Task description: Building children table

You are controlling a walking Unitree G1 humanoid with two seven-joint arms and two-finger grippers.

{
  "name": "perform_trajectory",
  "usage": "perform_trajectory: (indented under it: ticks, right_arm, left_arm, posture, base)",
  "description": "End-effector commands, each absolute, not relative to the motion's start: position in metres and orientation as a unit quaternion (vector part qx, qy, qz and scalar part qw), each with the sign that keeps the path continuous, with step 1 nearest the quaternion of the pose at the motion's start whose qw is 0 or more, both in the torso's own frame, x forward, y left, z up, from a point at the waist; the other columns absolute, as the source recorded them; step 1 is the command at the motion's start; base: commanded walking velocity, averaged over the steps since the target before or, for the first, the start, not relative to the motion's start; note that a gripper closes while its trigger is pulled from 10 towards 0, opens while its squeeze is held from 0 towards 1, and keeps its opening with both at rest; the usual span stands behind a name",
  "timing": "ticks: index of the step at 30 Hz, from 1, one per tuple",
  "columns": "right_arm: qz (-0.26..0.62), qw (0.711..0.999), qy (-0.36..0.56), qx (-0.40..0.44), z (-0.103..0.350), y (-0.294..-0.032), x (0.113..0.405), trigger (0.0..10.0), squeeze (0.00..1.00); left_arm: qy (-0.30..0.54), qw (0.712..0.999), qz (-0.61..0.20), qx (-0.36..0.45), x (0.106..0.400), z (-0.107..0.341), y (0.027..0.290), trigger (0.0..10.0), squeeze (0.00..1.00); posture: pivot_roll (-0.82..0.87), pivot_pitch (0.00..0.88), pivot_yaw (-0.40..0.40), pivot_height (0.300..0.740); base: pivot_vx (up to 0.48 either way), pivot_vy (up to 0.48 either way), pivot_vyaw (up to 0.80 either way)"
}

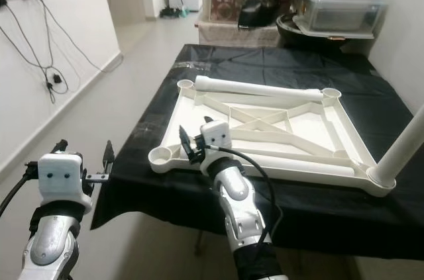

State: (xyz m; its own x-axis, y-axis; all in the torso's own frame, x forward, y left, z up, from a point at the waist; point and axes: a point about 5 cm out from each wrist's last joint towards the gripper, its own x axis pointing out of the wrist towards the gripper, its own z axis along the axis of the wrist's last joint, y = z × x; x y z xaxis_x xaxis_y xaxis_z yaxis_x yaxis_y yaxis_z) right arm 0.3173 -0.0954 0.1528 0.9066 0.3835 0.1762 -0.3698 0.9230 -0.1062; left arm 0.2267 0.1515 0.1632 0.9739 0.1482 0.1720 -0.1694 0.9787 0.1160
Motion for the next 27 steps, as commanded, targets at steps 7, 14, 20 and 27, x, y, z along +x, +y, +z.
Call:
perform_trajectory:
  ticks: [7,14,20,27]
  right_arm:
    - [0.193,0.975,-0.102,-0.030,0.1539,-0.0946,0.3179,10.0,0.00]
    - [0.193,0.975,-0.102,-0.029,0.1540,-0.0944,0.3180,10.0,0.00]
    - [0.193,0.976,-0.100,-0.024,0.1537,-0.0939,0.3183,10.0,0.00]
    - [0.195,0.976,-0.096,-0.018,0.1524,-0.0925,0.3179,10.0,0.00]
  left_arm:
    - [-0.072,0.992,0.074,0.074,0.2271,0.1595,0.1503,10.0,0.00]
    - [-0.070,0.992,0.075,0.076,0.2269,0.1590,0.1505,10.0,0.00]
    - [-0.058,0.994,0.070,0.056,0.2279,0.1569,0.1485,10.0,0.00]
    - [-0.052,0.995,0.065,0.053,0.2277,0.1547,0.1493,10.0,0.00]
  posture:
    - [0.03,0.000,0.008,0.740]
    - [0.03,0.000,0.008,0.740]
    - [0.03,0.000,0.010,0.740]
    - [0.03,0.000,0.007,0.740]
  base:
    - [0.277,0.000,0.00]
    - [0.281,0.000,0.00]
    - [0.092,0.000,-0.29]
    - [0.000,0.000,-0.75]
